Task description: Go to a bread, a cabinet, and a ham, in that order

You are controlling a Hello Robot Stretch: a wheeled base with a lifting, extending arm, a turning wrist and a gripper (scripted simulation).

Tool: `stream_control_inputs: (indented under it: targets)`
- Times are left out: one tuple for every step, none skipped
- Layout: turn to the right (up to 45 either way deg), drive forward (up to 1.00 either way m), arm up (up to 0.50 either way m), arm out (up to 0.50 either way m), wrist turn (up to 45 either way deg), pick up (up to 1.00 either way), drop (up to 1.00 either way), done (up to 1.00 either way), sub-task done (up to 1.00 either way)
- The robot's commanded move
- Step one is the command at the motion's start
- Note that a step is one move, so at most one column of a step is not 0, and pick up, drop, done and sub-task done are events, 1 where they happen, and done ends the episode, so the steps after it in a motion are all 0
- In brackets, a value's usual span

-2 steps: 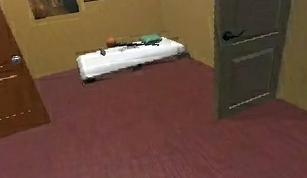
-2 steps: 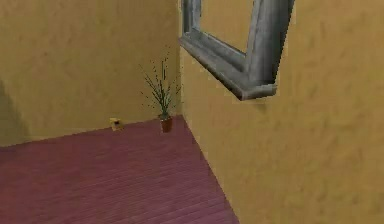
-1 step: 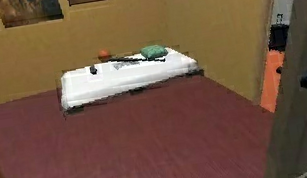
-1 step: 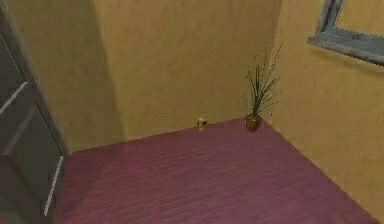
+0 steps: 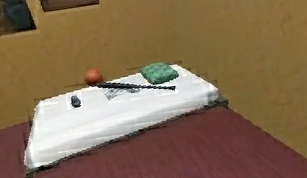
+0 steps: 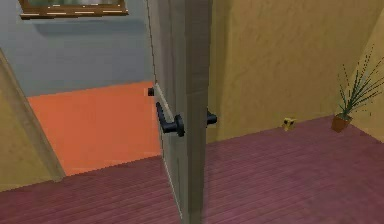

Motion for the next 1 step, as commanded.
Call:
stream_control_inputs:
  targets:
    - [-3.0, 0.0, 0.0, 0.0, 0.0, 0.0, 0.0, 0.0, 0.0]
